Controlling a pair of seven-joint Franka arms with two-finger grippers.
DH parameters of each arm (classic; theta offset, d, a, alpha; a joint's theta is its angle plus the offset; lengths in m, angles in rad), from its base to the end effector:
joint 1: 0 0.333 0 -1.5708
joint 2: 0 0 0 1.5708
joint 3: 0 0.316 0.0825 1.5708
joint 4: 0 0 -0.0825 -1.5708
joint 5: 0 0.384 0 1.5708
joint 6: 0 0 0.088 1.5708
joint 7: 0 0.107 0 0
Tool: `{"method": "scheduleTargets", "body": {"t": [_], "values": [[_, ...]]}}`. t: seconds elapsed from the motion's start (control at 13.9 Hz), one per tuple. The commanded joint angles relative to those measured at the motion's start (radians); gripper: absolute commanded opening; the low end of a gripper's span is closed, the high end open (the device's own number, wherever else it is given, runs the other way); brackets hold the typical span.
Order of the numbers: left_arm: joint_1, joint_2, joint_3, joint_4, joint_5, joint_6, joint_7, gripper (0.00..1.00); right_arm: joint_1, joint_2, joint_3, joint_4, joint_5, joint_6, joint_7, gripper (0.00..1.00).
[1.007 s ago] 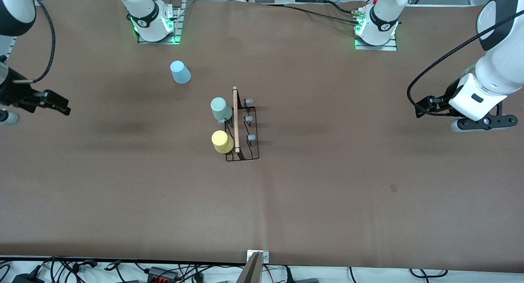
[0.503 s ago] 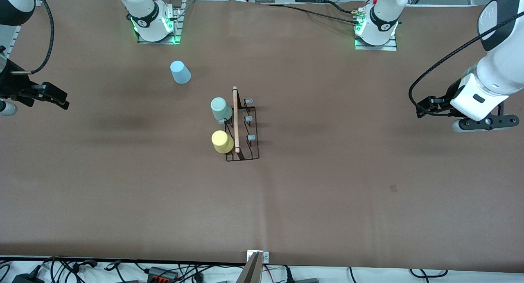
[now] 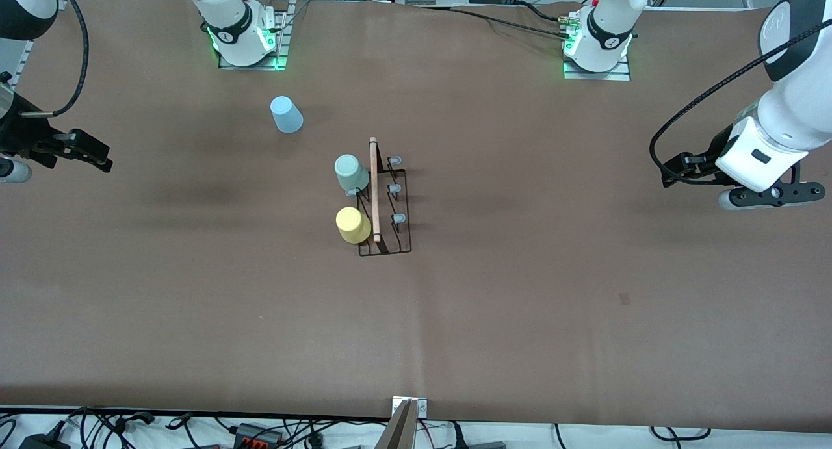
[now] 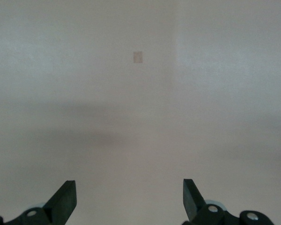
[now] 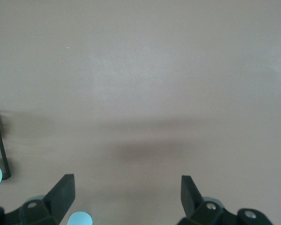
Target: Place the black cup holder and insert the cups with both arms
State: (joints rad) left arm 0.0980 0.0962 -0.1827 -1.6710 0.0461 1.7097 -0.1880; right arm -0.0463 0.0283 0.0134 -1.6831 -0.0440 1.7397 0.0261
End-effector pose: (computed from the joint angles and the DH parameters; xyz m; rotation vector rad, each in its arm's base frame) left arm 0.5852 -0.0413 0.5346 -3.1017 -0.1490 0.0800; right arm 0.5737 -0.0230 0.5700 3.0970 -0.0809 0.0436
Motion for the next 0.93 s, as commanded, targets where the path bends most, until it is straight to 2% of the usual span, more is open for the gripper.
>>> {"method": "scheduleTargets", "body": {"t": [0.0,0.86], "values": [[0.006,0.008,0.0,0.025,-0.017,-0.021,0.028,1.0,-0.017,-0.018,0.003,-0.009,0.016,-0.02,-0.024,1.0],[0.012,0.008,0.0,0.025,-0.017,-0.021,0.028,1.0,-0.009,-0.045,0.0,-0.026,0.024,-0.052,-0.046,1.0]]}}
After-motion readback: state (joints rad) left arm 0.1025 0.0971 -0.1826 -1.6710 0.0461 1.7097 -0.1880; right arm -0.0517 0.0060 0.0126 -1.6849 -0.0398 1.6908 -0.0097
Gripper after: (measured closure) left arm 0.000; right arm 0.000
